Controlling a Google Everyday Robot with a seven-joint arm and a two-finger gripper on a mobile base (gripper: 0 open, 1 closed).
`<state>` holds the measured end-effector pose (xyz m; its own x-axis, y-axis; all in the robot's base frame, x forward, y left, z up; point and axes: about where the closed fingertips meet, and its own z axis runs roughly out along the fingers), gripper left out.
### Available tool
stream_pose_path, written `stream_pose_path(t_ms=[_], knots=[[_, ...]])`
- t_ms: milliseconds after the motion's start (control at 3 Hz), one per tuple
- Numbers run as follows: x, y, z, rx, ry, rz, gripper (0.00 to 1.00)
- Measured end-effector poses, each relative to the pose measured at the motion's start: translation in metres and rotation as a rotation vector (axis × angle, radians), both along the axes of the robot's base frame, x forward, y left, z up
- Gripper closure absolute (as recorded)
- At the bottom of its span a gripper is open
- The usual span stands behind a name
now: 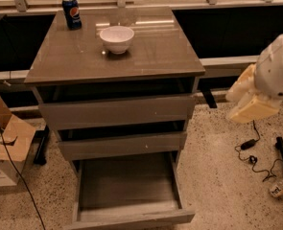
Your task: Close bottom drawer
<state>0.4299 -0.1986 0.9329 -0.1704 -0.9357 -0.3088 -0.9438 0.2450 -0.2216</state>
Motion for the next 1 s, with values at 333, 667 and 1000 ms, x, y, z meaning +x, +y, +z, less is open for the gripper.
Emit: stream_pose_path(t_ms=[333, 667, 1000], knots=[[0.000, 0.002, -0.060, 0.101, 0.060, 0.004, 0.82], [0.007, -0.001, -0.123, 0.190, 0.199, -0.041, 1.00], [0.009, -0.001, -0.135, 0.200, 0.224, -0.042, 1.00]])
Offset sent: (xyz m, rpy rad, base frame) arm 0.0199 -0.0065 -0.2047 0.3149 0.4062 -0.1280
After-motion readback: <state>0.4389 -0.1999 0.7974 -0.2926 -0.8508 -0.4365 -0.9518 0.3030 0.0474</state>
